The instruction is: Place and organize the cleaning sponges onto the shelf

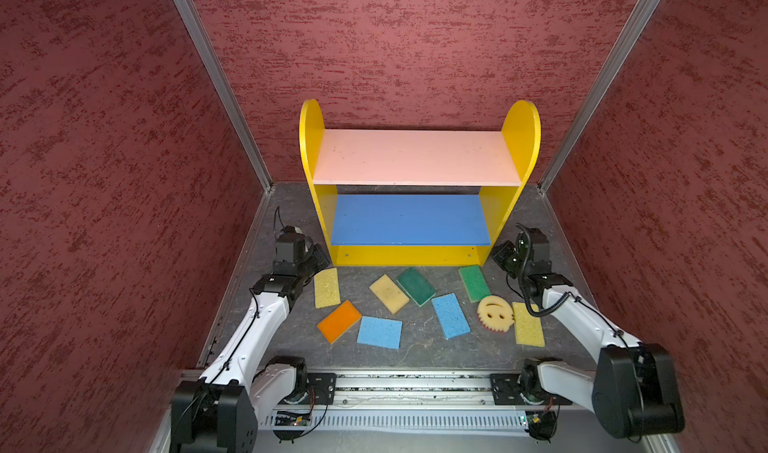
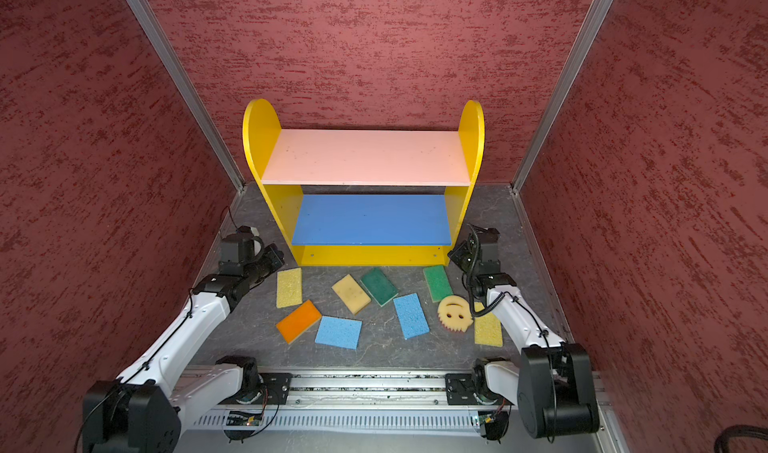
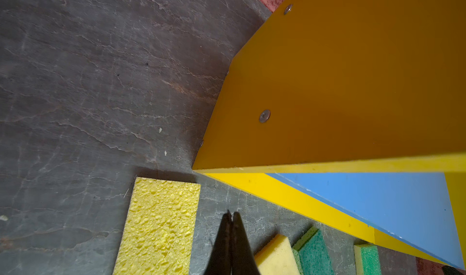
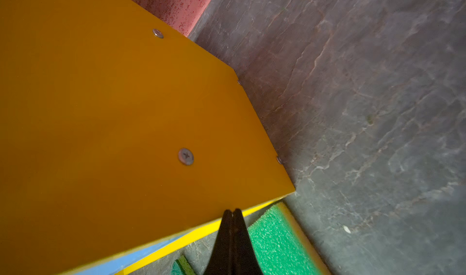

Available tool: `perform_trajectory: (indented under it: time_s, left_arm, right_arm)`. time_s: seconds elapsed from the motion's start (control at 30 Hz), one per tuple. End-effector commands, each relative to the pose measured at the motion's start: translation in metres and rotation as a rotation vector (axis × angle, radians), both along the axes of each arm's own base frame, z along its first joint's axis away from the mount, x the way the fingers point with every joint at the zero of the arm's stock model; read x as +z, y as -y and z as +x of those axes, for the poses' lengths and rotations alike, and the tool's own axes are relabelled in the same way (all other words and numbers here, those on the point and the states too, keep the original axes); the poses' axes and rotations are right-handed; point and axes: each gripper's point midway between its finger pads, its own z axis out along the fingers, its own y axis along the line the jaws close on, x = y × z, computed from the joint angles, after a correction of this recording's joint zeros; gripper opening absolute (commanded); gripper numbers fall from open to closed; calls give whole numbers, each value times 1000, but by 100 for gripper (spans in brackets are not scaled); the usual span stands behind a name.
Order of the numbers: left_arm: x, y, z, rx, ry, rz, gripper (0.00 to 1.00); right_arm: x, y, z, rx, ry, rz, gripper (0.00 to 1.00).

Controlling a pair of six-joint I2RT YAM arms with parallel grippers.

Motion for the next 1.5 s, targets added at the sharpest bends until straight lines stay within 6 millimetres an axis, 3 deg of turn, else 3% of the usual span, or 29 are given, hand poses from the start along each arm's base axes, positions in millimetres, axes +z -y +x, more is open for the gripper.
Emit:
perform_trajectory:
  time_s: [0.0,0.67,0.97,1.47]
  left_arm:
    - [15,0,16,11,65,-22,0]
    - [15,24,90,-65,66,-20,0]
    - [2,35,120,-93,44,-19,0]
    - [-4,48,148,-121,58,-21,0]
  right_arm:
    - [23,-4,20,-3,72,34,0]
    - [21,-12,78,23,53,34,0]
    - [15,-13,98,29,46,26,0]
    - [19,-13,128,26,60,12,0]
